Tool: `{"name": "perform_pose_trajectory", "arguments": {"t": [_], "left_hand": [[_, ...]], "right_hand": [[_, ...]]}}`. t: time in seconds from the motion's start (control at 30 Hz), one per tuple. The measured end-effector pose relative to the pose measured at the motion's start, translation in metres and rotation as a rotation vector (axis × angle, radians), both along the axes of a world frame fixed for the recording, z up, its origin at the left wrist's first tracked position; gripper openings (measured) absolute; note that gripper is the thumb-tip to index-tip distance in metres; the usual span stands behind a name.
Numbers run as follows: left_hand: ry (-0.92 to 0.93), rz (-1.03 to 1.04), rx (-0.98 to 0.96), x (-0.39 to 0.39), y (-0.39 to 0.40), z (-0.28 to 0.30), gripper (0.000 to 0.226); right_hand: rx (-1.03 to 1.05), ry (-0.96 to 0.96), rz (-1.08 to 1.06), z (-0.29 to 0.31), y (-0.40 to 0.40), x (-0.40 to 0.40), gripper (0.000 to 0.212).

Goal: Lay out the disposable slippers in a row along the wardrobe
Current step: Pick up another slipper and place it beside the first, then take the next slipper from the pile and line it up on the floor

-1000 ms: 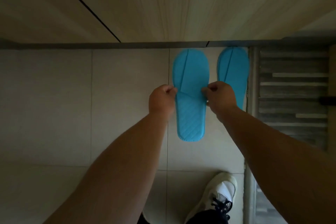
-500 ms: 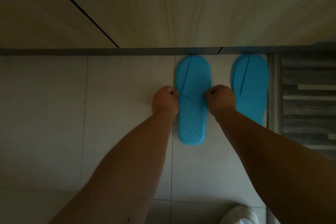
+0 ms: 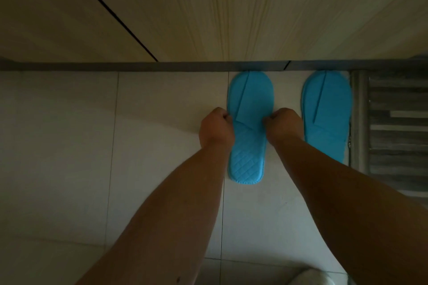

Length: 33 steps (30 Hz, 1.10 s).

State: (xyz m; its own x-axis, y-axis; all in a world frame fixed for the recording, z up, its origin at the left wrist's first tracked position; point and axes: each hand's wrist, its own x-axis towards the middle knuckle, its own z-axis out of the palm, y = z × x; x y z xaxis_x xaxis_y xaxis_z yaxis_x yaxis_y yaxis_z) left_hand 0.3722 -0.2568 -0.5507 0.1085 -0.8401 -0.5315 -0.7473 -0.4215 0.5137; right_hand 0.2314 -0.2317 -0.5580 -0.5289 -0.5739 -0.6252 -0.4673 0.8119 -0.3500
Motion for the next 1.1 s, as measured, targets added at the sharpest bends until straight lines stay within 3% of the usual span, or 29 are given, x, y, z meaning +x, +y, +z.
{"name": "perform_pose_trajectory", "arguments": {"t": [0.3,0.43,0.5,0.6,0.73,0.9,1.1], "left_hand": [[-0.036,-0.059,0.023,0.004,0.004,0.024,0.031],[-0.200,-0.328,-0.004,0.014,0.018,0.063,0.026],[-0.321,-0.557,-0.049,0.019,0.027,0.091,0.030],[-0.380,-0.754,-0.110,0.026,0.041,0.135,0.051],[-0.405,-0.893,-0.193,0.031,0.046,0.194,0.068],[-0.429,-1.096,-0.249,0.029,0.053,0.266,0.073],[-0.353,-1.293,-0.282,0.030,0.075,0.324,0.074]], "right_hand": [[0.018,-0.002,0.036,0.020,0.007,0.002,0.017],[-0.011,0.006,0.060,0.060,0.026,0.011,0.020],[-0.009,0.106,0.211,0.092,0.039,0.017,0.034],[-0.056,0.327,0.611,0.139,0.060,0.023,0.050],[-0.018,0.384,0.772,0.199,0.074,0.019,0.063],[0.014,0.450,0.751,0.268,0.094,0.020,0.068],[0.054,0.434,0.523,0.320,0.151,0.032,0.070]]}}
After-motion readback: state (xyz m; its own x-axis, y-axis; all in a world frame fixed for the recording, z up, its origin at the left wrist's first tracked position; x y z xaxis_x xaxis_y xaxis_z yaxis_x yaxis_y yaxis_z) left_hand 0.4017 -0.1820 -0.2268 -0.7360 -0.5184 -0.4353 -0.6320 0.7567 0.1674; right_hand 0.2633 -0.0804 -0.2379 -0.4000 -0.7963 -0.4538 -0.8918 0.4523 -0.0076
